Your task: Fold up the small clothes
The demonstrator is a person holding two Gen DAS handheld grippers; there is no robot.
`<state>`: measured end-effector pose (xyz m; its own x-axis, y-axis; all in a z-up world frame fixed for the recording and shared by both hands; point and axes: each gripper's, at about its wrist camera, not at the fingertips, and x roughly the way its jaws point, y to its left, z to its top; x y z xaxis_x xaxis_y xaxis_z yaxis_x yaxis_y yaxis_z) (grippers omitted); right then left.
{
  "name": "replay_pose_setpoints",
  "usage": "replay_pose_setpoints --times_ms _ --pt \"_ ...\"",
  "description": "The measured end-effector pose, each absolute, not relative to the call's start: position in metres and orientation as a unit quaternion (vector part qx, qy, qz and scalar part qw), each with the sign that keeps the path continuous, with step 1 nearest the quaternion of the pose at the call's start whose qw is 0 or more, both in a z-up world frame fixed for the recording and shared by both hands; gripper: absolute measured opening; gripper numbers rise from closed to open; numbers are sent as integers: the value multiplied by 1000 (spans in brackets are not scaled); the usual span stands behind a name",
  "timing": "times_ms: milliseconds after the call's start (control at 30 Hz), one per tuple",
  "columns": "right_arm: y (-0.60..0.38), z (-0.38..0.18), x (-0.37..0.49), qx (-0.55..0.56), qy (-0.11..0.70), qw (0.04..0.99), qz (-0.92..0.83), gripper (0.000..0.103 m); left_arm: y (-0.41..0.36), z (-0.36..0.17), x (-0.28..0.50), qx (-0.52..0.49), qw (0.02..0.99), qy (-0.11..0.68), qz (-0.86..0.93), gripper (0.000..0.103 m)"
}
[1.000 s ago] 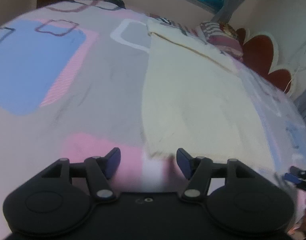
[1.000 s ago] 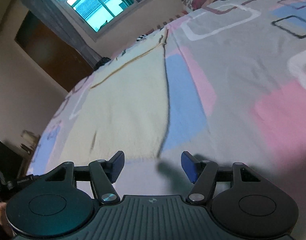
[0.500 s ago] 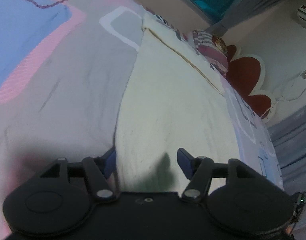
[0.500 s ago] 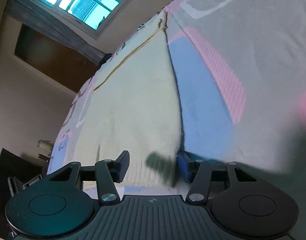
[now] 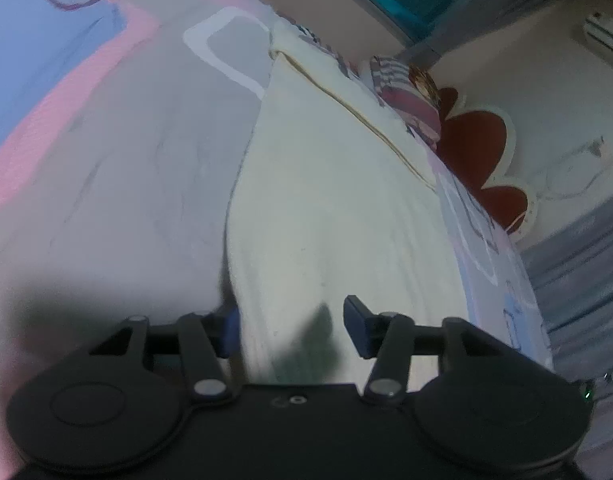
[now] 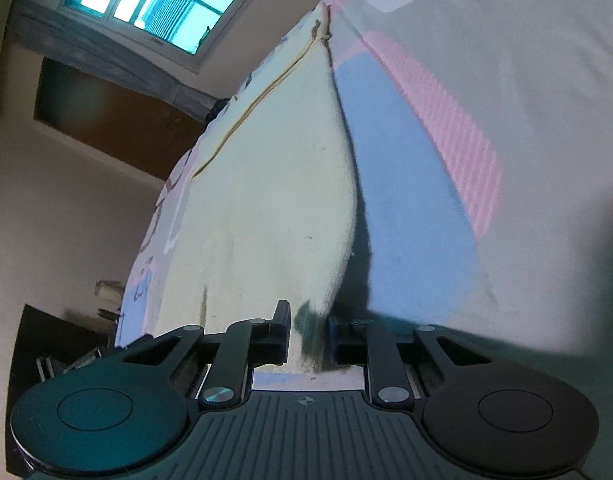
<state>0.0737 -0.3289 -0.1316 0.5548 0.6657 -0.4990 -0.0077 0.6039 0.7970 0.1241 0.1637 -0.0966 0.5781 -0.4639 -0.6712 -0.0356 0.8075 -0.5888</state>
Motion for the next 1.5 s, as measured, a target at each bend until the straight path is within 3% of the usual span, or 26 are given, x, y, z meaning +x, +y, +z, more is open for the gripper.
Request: replay_pose_setpoints --times_ms 33,67,333,533,933,1067,1200,1500 --pt "-328 -130 73 382 423 793 215 7 163 -97 122 -271 844 445 -126 20" --pt "-329 -131 71 377 428 792 217 5 162 -100 121 -260 844 453 -122 5" --pt "-321 -127 69 369 416 804 211 4 169 -107 115 -293 847 430 -107 4" --pt "-336 -76 52 383 355 823 223 3 181 -67 105 -313 862 384 -105 3" --pt "-331 32 182 350 291 867 204 3 168 35 249 -297 892 310 -141 3" --pt "-332 48 249 366 284 868 181 3 165 42 323 -295 892 312 -140 3" --pt "-333 34 324 368 300 866 161 3 162 19 389 -287 890 327 -137 3" --pt "-323 -65 436 389 364 838 115 3 169 -65 488 -266 869 398 -122 3"
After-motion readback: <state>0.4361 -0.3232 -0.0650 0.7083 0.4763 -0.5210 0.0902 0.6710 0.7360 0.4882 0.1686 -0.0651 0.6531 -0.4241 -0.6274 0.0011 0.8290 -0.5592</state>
